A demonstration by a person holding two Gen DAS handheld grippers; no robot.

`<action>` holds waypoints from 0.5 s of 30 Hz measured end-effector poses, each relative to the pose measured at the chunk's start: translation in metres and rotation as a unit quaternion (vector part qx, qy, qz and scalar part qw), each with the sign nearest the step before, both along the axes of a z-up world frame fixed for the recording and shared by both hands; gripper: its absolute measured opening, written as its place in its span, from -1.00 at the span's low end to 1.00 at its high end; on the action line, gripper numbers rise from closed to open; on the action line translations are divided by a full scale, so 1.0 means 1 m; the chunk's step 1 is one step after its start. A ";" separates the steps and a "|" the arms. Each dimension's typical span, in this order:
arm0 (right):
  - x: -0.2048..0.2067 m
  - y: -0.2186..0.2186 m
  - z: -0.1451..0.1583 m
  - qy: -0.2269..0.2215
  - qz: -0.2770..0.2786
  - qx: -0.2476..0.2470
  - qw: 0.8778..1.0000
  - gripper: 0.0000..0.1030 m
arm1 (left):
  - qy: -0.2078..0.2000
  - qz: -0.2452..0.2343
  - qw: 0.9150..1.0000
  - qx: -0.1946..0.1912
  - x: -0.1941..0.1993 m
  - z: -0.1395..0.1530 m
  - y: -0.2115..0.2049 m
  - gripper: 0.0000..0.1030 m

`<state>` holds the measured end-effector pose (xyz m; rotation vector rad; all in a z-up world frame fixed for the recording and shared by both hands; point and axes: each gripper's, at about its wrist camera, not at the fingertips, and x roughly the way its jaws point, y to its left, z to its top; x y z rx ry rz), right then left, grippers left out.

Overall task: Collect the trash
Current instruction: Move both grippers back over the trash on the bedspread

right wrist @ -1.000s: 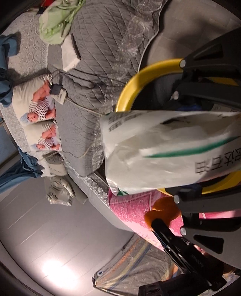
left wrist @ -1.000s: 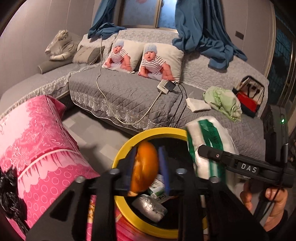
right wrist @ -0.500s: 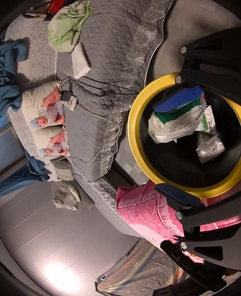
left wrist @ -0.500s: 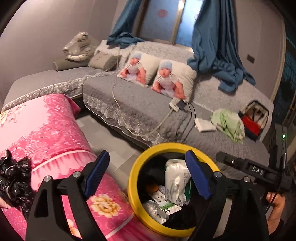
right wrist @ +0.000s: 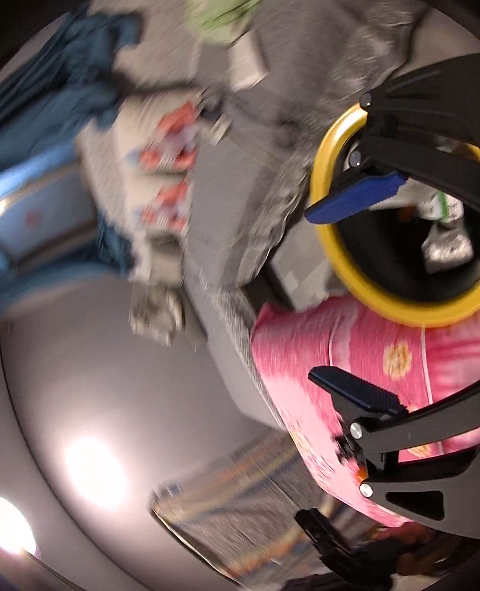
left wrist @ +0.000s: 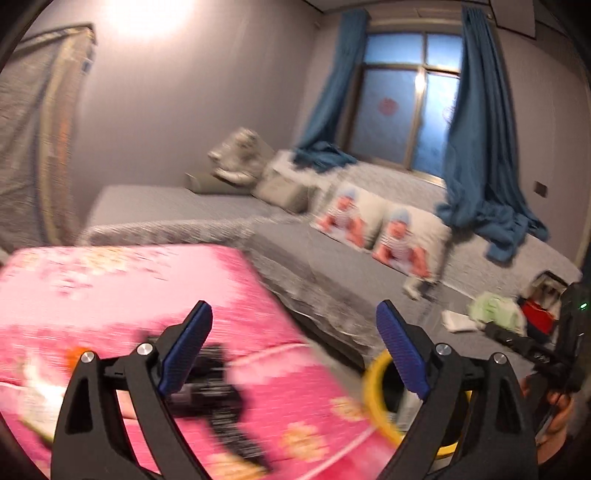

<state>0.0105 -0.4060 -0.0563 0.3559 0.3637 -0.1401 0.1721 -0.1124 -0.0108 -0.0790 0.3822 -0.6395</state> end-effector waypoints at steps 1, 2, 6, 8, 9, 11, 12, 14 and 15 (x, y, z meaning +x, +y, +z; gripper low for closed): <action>0.009 0.020 0.004 -0.003 0.045 -0.020 0.999 0.48 | -0.008 0.025 1.000 0.002 -0.003 0.001 0.026 0.70; 0.017 0.036 0.007 -0.004 0.082 -0.031 0.996 0.50 | -0.011 0.045 0.999 0.002 -0.005 0.001 0.045 0.74; 0.055 0.123 0.010 0.006 0.259 -0.072 0.963 0.64 | -0.013 0.175 0.984 0.001 -0.016 -0.006 0.146 0.81; 0.078 0.175 0.006 0.021 0.342 -0.097 0.935 0.64 | 0.009 0.233 0.973 -0.007 -0.020 -0.012 0.193 0.82; 0.088 0.200 0.005 0.030 0.373 -0.110 0.921 0.64 | 0.019 0.247 0.969 -0.014 -0.021 -0.015 0.209 0.83; 0.110 0.249 -0.001 0.053 0.425 -0.137 0.894 0.64 | 0.055 0.280 0.958 -0.038 -0.025 -0.025 0.253 0.83; 0.121 0.275 -0.005 0.065 0.453 -0.148 0.877 0.64 | 0.068 0.295 0.952 -0.046 -0.028 -0.030 0.270 0.83; 0.138 0.315 -0.013 0.085 0.489 -0.166 0.852 0.64 | 0.087 0.325 0.940 -0.059 -0.036 -0.040 0.299 0.83; 0.142 0.335 -0.018 0.094 0.505 -0.176 0.840 0.64 | 0.091 0.330 0.938 -0.063 -0.036 -0.043 0.309 0.83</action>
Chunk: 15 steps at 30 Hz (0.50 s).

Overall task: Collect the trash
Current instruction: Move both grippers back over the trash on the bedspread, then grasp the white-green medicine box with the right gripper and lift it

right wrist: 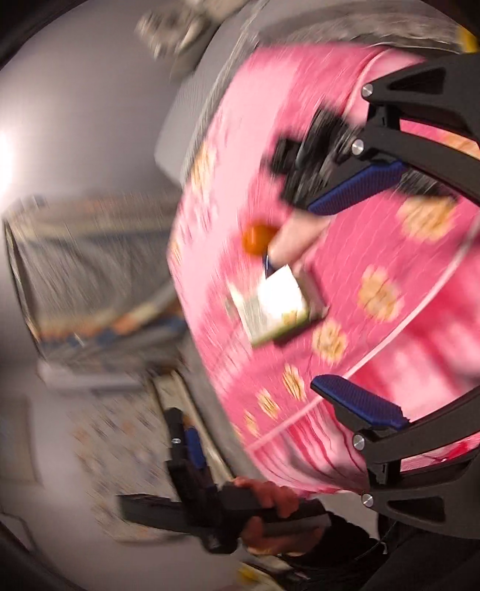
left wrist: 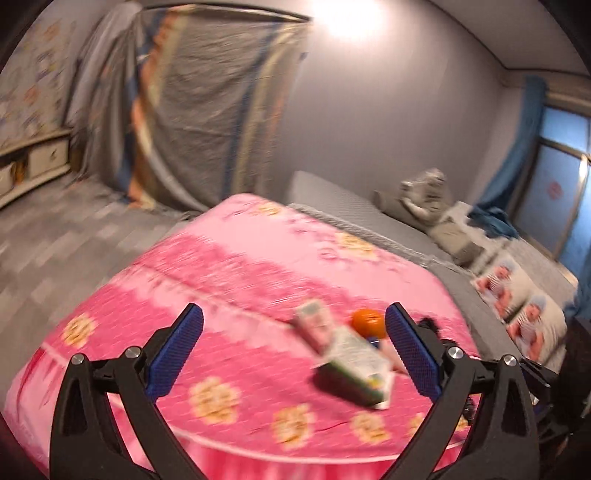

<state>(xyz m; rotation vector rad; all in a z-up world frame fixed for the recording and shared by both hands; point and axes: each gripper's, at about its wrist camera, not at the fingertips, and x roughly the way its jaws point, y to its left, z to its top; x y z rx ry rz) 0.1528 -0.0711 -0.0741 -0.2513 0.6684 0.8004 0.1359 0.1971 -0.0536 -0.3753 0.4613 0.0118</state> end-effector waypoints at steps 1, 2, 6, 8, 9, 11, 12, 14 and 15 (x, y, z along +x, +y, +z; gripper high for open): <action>0.010 0.022 -0.004 0.009 0.023 -0.017 1.000 0.64 | 0.004 0.007 1.000 -0.008 -0.003 -0.005 0.011 0.83; 0.017 0.039 -0.007 0.013 0.035 -0.030 0.999 0.64 | 0.007 0.010 1.000 -0.013 -0.004 -0.007 0.017 0.83; 0.041 0.088 -0.020 0.019 0.064 -0.084 0.994 0.64 | 0.016 0.012 0.999 -0.037 -0.006 -0.022 0.039 0.83; 0.056 0.104 -0.029 0.025 0.063 -0.108 0.992 0.64 | 0.021 0.005 0.999 -0.049 -0.004 -0.026 0.039 0.83; 0.060 0.106 -0.035 0.027 0.061 -0.114 0.991 0.64 | 0.022 0.003 0.998 -0.053 -0.004 -0.028 0.040 0.83; 0.074 0.112 -0.040 0.035 0.054 -0.122 0.991 0.64 | 0.020 0.000 0.998 -0.053 -0.007 -0.031 0.039 0.83; 0.080 0.114 -0.042 0.041 0.052 -0.124 0.990 0.64 | 0.020 -0.001 0.998 -0.051 -0.007 -0.032 0.039 0.83; 0.091 0.115 -0.049 0.050 0.046 -0.131 0.989 0.64 | 0.019 0.003 0.999 -0.047 -0.005 -0.035 0.039 0.83; 0.094 0.116 -0.051 0.054 0.045 -0.132 0.989 0.64 | 0.020 0.005 0.999 -0.048 -0.004 -0.037 0.041 0.83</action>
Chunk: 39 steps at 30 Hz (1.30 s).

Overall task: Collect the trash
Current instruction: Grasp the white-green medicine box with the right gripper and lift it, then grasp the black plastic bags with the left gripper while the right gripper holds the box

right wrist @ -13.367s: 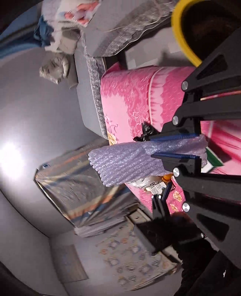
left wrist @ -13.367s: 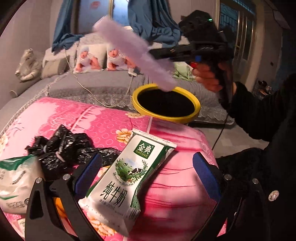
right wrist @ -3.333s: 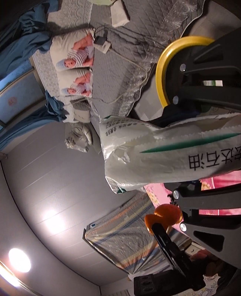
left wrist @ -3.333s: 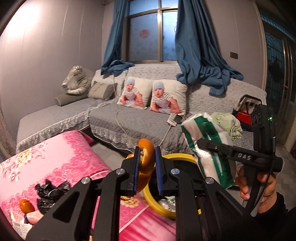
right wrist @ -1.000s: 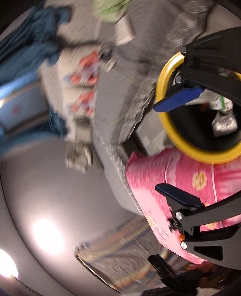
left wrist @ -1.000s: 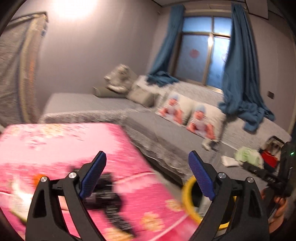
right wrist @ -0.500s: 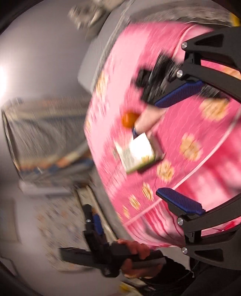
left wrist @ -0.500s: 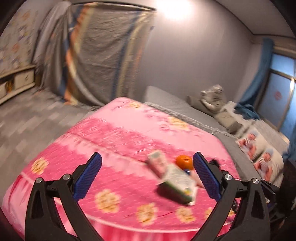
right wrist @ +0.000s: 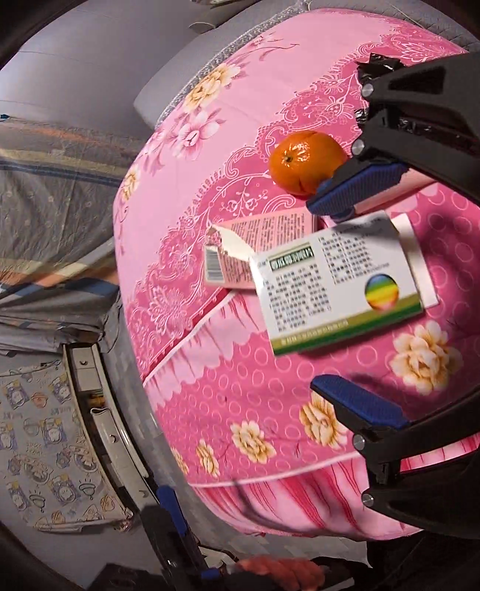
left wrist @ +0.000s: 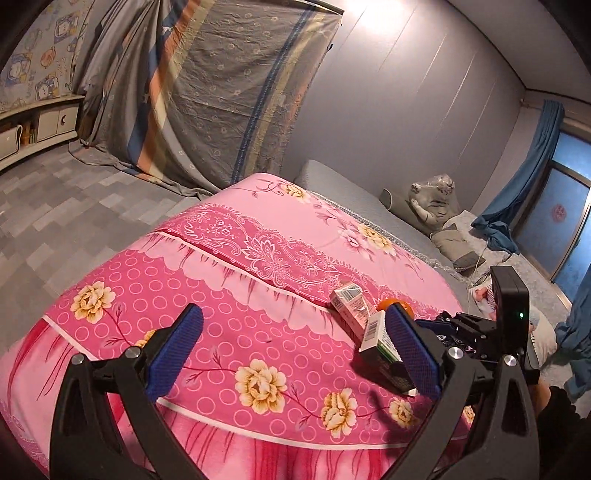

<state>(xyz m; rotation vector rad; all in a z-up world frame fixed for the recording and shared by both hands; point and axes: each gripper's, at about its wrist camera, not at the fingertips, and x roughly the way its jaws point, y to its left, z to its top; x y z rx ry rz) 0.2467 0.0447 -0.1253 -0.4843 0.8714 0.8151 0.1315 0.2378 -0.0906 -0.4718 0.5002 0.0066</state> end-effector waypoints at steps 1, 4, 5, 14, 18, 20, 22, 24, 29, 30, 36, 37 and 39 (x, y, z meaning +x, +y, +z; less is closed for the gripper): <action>0.003 0.001 -0.002 0.006 -0.001 0.000 1.000 0.64 | 0.002 0.000 1.000 -0.003 0.001 -0.002 0.001 0.83; 0.010 0.005 -0.010 0.014 -0.003 -0.009 1.000 0.64 | 0.007 -0.006 1.000 -0.015 0.005 -0.008 0.003 0.83; 0.011 0.007 -0.012 0.015 -0.003 -0.012 1.000 0.64 | 0.009 -0.007 1.000 -0.013 0.005 -0.009 0.002 0.83; 0.013 0.001 -0.003 0.017 -0.034 0.017 0.999 0.32 | 0.011 -0.007 1.000 0.009 0.005 -0.007 -0.005 0.83; 0.002 -0.044 0.042 0.020 -0.063 0.107 0.992 0.32 | 0.009 -0.023 0.999 0.031 0.004 0.001 -0.017 0.83; -0.008 -0.083 0.070 0.015 -0.088 0.166 0.982 0.32 | 0.008 -0.033 0.998 0.048 0.004 0.005 -0.026 0.83; -0.025 -0.127 0.095 -0.006 -0.119 0.216 0.969 0.33 | 0.009 -0.052 0.996 0.071 0.008 0.008 -0.040 0.83; -0.044 -0.164 0.112 -0.029 -0.151 0.247 0.957 0.33 | 0.008 -0.083 0.993 0.088 0.013 0.012 -0.060 0.83; -0.097 -0.248 0.126 -0.076 -0.219 0.297 0.926 0.34 | 0.015 -0.172 0.976 0.134 0.032 0.022 -0.125 0.83; -0.105 -0.260 0.124 -0.081 -0.232 0.300 0.922 0.34 | 0.013 -0.200 0.970 0.140 0.037 0.025 -0.142 0.83; -0.141 -0.321 0.101 -0.073 -0.295 0.332 0.893 0.34 | -0.004 -0.330 0.922 0.202 0.064 0.023 -0.236 0.83; -0.145 -0.327 0.097 -0.070 -0.301 0.337 0.890 0.34 | -0.001 -0.344 0.916 0.205 0.069 0.020 -0.247 0.83; -0.151 -0.337 0.090 -0.064 -0.307 0.347 0.884 0.34 | 0.011 -0.376 0.902 0.209 0.085 0.011 -0.270 0.83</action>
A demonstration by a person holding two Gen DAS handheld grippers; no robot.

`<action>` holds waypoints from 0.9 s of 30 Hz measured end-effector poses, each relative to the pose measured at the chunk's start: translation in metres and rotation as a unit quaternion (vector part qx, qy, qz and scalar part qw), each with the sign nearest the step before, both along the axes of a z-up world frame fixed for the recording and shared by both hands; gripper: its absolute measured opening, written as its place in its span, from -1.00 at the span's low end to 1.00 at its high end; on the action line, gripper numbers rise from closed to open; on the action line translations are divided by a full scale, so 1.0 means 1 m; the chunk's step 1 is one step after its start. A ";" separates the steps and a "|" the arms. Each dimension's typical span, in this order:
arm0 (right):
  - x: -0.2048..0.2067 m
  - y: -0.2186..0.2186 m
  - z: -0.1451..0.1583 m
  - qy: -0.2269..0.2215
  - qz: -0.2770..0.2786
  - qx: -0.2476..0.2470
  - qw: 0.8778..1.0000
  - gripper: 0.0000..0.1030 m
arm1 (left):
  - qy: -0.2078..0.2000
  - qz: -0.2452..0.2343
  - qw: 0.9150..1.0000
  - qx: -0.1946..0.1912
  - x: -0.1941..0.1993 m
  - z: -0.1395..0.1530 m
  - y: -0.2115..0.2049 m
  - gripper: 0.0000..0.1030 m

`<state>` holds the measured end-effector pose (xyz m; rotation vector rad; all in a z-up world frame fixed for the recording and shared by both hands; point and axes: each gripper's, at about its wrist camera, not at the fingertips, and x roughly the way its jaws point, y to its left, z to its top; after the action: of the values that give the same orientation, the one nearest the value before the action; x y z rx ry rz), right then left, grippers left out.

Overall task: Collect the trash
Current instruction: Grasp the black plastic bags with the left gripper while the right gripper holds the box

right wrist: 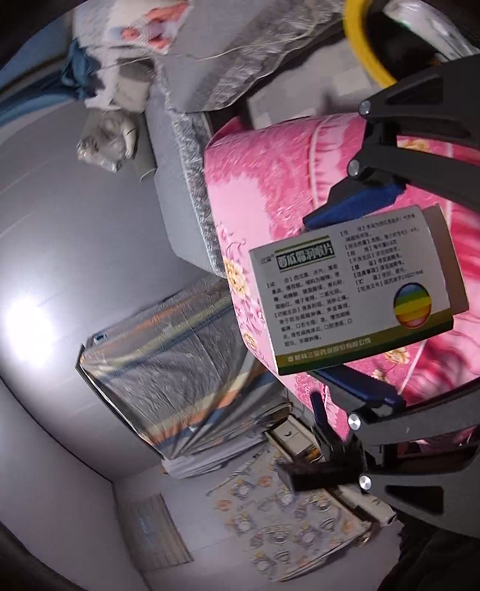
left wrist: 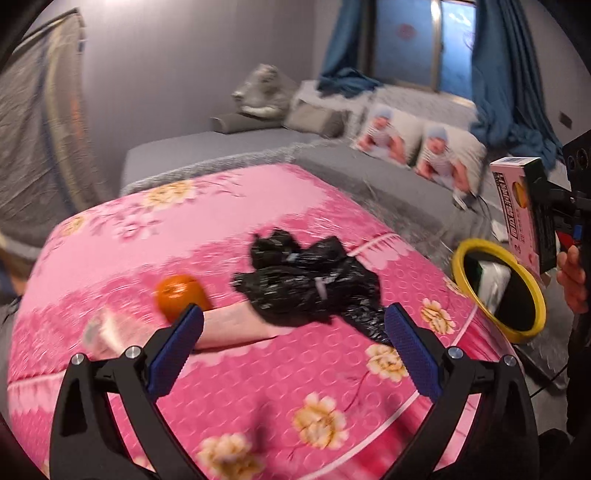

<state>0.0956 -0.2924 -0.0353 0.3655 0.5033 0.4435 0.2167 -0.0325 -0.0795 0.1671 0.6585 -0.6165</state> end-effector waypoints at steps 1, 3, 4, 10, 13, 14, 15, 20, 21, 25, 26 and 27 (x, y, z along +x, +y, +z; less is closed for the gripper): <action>-0.003 -0.004 -0.004 0.002 -0.002 0.005 1.000 0.34 | 0.009 -0.008 1.000 0.006 0.008 -0.005 -0.009 0.83; -0.006 -0.012 -0.011 0.005 -0.006 0.013 1.000 0.34 | 0.022 -0.017 0.999 0.016 0.022 -0.014 -0.020 0.82; -0.006 -0.016 -0.015 0.009 -0.005 0.022 1.000 0.34 | 0.030 -0.019 0.999 0.023 0.030 -0.019 -0.025 0.82; -0.005 -0.037 -0.028 0.012 -0.006 0.055 0.998 0.34 | 0.078 -0.011 0.996 0.045 0.065 -0.045 -0.046 0.82; -0.003 -0.039 -0.034 0.015 -0.006 0.065 0.998 0.34 | 0.096 0.010 0.994 0.058 0.080 -0.056 -0.048 0.78; -0.002 -0.040 -0.036 0.017 -0.004 0.069 0.997 0.34 | 0.099 0.010 0.993 0.059 0.083 -0.059 -0.050 0.68; -0.002 -0.041 -0.037 0.019 -0.003 0.072 0.997 0.34 | 0.102 0.009 0.993 0.062 0.085 -0.061 -0.051 0.59; -0.003 -0.043 -0.040 0.024 -0.009 0.078 0.997 0.34 | 0.096 0.017 0.992 0.079 0.088 -0.067 -0.058 0.32; -0.004 -0.044 -0.040 0.024 -0.010 0.079 0.997 0.34 | 0.097 0.023 0.992 0.077 0.088 -0.067 -0.058 0.21; -0.009 -0.046 -0.036 0.021 -0.015 0.079 0.997 0.34 | 0.095 0.031 0.993 0.069 0.085 -0.060 -0.055 -0.26; -0.010 -0.045 -0.035 0.020 -0.017 0.079 0.997 0.34 | 0.090 0.032 0.993 0.073 0.083 -0.059 -0.055 -0.54; -0.012 -0.045 -0.035 0.019 -0.018 0.078 0.997 0.34 | 0.086 0.032 0.993 0.076 0.080 -0.057 -0.054 -0.58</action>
<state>0.0839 -0.3374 -0.0698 0.5331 0.4998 0.4434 0.2964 -0.0866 -0.1365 0.2362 0.8746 -0.5217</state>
